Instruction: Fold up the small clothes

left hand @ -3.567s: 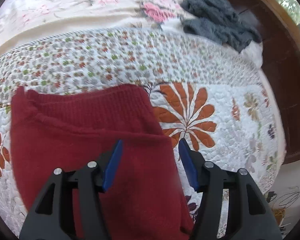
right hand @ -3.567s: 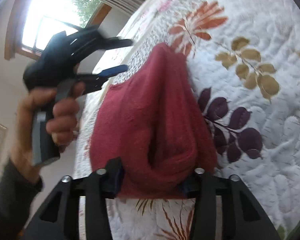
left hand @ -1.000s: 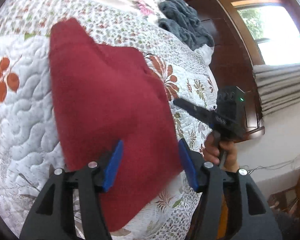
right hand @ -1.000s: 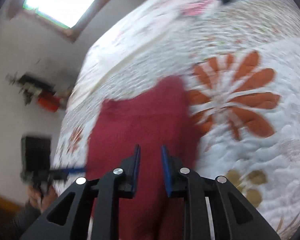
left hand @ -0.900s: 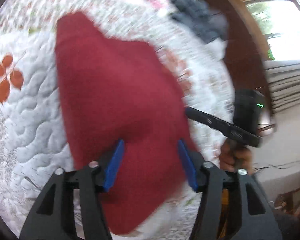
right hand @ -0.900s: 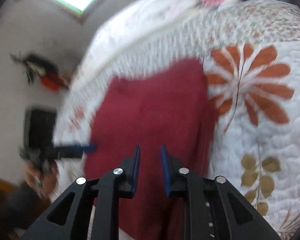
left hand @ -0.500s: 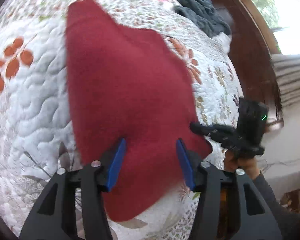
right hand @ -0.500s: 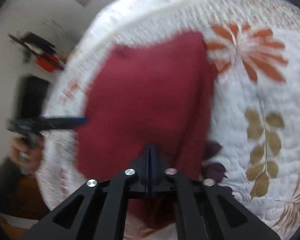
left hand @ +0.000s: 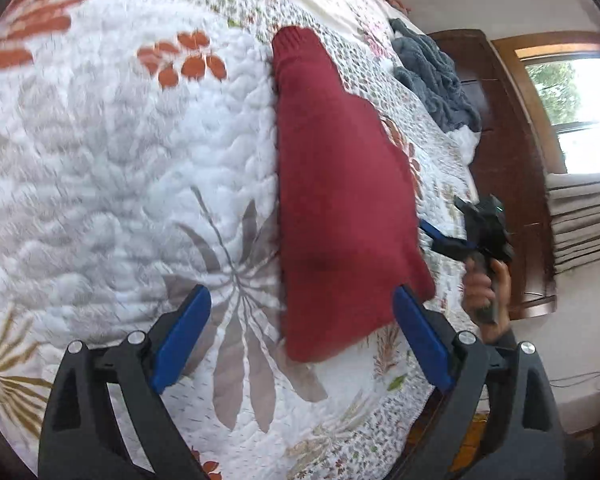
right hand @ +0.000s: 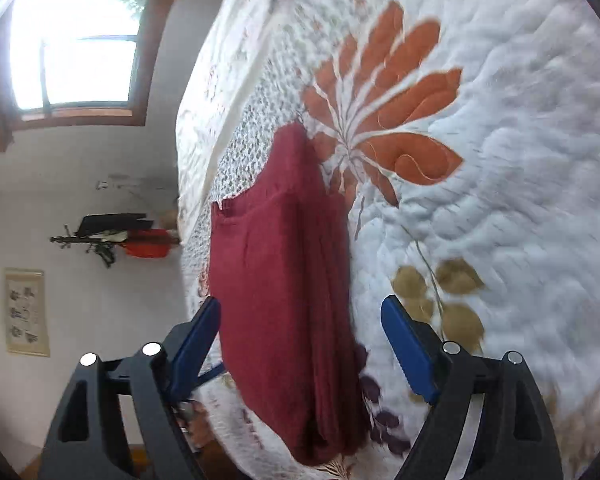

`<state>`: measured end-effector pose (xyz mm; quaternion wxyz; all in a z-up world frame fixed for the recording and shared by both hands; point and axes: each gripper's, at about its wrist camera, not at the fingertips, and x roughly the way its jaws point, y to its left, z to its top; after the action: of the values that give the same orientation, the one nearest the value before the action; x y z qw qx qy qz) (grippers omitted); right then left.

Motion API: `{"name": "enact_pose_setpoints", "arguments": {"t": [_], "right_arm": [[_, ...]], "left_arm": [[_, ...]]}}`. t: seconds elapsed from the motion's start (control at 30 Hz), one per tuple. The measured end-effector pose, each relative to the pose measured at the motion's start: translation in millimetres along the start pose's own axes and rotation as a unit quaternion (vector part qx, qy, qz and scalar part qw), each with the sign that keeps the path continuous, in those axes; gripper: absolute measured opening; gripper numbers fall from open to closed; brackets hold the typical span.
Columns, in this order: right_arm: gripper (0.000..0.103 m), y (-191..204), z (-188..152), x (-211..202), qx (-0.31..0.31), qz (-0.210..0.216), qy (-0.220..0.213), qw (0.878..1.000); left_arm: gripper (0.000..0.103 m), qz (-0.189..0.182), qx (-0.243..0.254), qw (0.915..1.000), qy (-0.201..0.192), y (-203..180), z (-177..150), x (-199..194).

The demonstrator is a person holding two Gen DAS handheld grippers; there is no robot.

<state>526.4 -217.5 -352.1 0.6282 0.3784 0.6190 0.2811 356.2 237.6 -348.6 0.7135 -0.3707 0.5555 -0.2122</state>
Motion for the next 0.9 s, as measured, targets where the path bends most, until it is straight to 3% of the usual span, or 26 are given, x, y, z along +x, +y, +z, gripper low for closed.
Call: {"name": "enact_pose_setpoints", "arguments": {"t": [0.23,0.47,0.63,0.83,0.9], "right_arm": [[0.083,-3.2,20.8,41.4,-0.009,0.007,0.042,0.999],[0.083,4.5,26.7,58.5,-0.034,-0.004,0.069,0.997],[0.084,13.5,30.9,84.7,-0.048,0.002,0.077,0.996],[0.084,20.8,32.7,99.6,-0.056,0.015,0.076,0.995],[0.082,23.6,31.7,102.0,-0.059,0.013,0.073,0.996]], "left_arm": [[0.09,-0.069,-0.01,0.997,0.032,4.1,2.5,53.8],[0.09,-0.139,-0.017,0.9887,0.054,-0.6,-8.2,73.7],[0.09,-0.136,-0.008,0.9878,0.077,-11.1,-6.5,91.8],[0.089,-0.123,-0.021,0.9892,0.077,-11.4,-10.1,95.0],[0.077,-0.12,-0.033,0.9892,0.078,-10.7,-10.6,94.3]]}}
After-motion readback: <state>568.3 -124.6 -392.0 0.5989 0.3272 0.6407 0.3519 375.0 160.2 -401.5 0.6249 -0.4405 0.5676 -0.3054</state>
